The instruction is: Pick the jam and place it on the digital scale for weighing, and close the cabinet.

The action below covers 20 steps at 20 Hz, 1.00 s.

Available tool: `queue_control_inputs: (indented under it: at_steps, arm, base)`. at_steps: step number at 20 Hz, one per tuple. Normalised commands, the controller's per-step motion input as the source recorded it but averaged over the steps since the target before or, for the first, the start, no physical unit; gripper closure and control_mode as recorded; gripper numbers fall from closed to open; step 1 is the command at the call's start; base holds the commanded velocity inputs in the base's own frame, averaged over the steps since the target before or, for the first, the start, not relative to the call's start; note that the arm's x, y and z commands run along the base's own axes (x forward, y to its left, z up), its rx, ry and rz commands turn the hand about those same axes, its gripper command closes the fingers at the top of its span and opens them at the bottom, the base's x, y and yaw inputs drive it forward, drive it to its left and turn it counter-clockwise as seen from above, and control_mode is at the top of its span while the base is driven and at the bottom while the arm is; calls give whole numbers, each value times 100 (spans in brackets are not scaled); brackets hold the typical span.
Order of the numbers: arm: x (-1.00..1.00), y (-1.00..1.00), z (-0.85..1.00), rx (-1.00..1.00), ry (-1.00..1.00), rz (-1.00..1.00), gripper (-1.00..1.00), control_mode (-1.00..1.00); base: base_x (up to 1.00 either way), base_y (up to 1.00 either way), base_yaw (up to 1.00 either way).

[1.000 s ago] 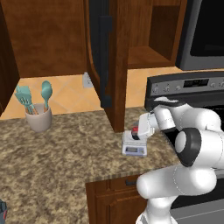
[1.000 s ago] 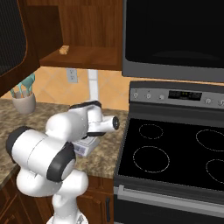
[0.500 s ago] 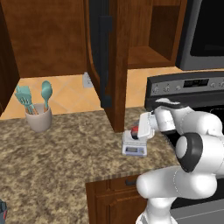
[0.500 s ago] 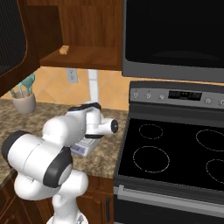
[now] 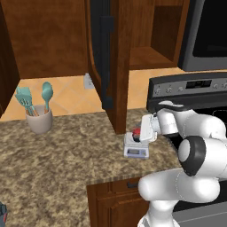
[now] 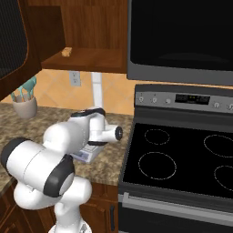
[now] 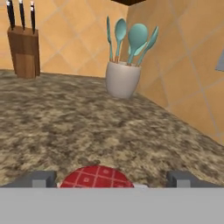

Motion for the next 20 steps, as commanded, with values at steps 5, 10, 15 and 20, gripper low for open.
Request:
queue_control_inputs:
  at_steps: [5, 10, 15, 20]
  arm:
    - [-25, -7, 44, 1, -13, 1, -100, -100]
    - [-3, -2, -12, 4, -5, 9, -100, -100]
    - [-83, 0, 85, 0, -31, 0, -100, -100]
    - [-100, 7, 90, -9, -51, 0, -100, -100]
  base:
    - [0, 0, 0]
    - [0, 0, 0]
    - [0, 0, 0]
    - [0, 0, 0]
